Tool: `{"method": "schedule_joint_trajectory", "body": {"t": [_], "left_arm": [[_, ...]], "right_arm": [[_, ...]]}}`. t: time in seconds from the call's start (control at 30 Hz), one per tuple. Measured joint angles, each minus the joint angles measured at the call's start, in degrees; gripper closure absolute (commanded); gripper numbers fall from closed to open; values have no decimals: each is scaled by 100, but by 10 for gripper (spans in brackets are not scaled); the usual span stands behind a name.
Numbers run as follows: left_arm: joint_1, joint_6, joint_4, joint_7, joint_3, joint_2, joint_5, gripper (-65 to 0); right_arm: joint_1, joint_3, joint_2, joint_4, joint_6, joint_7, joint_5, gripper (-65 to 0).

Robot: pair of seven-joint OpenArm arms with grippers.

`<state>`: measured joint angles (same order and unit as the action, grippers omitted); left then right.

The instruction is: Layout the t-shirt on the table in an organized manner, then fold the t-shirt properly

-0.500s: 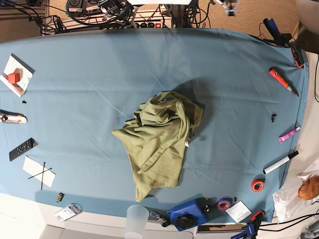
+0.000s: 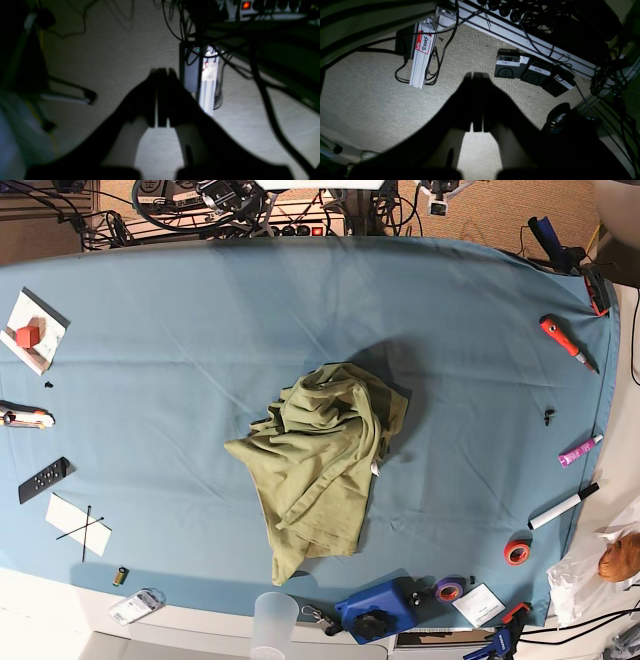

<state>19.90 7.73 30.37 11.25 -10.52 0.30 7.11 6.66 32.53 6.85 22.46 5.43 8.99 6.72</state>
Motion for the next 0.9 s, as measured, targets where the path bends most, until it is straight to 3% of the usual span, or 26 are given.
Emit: {"method": "schedule_joint_trajectory", "body": {"t": [0.7,0.9], "left_arm": [[9,-20,0,2,0,-31,-378,0],[107,-20,2,127,0,-50,-378,0]], "right_arm": [[2,0,0,0,2,2,2,0],[155,0,170,76,15,0,22,0]]}}
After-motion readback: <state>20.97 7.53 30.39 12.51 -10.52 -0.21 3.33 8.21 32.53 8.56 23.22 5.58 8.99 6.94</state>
